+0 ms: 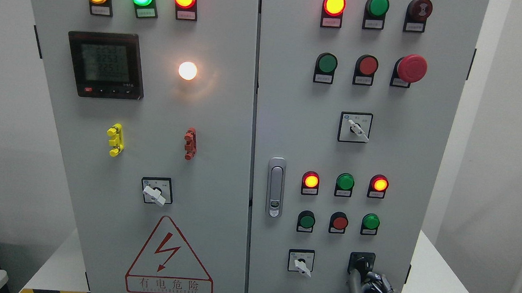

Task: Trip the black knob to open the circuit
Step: 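Twist the black knob with the right hand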

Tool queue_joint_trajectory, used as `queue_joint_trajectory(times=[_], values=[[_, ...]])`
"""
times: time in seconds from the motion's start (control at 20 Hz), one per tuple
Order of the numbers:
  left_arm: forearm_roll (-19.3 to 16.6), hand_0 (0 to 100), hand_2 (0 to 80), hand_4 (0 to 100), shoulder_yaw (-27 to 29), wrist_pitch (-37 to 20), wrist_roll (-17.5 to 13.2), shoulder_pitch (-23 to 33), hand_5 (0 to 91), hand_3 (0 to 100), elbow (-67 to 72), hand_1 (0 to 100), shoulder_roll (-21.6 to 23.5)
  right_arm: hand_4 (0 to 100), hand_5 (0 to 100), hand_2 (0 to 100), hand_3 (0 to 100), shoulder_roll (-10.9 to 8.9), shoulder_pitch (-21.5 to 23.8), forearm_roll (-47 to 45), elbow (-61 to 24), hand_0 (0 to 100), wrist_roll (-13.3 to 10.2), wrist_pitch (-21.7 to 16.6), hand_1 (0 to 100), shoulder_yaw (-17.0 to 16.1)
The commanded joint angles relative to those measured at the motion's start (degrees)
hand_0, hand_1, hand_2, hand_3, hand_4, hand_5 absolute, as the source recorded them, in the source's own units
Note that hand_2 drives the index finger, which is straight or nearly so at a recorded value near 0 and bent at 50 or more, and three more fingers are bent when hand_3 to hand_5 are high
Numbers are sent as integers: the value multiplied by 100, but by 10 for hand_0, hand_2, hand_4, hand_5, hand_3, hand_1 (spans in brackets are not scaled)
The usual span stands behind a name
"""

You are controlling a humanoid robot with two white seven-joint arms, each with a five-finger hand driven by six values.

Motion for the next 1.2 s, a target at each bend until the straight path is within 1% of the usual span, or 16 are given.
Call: queue_joint_trajectory(times=[0.0, 0.1, 0.4, 0.55, 1.15], values=[[-185, 120, 0, 0, 0, 2, 3, -44, 0, 0, 0, 389, 0, 915, 933, 644, 932, -5, -7, -252, -41, 644, 148, -63, 758, 15], [-193, 120, 0, 0, 0, 2, 3, -44, 0, 0, 0, 389, 0, 916, 933, 647, 933, -5, 2, -411, -77, 643, 148, -63, 758, 59], [-185, 120, 0, 0, 0, 2, 3, -44, 0, 0, 0, 389, 0, 917, 933, 650, 941, -5, 2, -429, -77, 639, 157, -54, 758, 68], [-193, 120, 0, 0, 0, 2, 3, -44, 0, 0, 0, 389, 0, 918, 934, 651, 943, 3, 2, -447, -77, 637, 288, -54, 759, 68], [-193, 120, 0, 0, 0, 2, 3, -44, 0, 0, 0, 389, 0, 921, 934, 655, 946, -5, -7, -1009, -112, 633, 306, -28, 761, 86]])
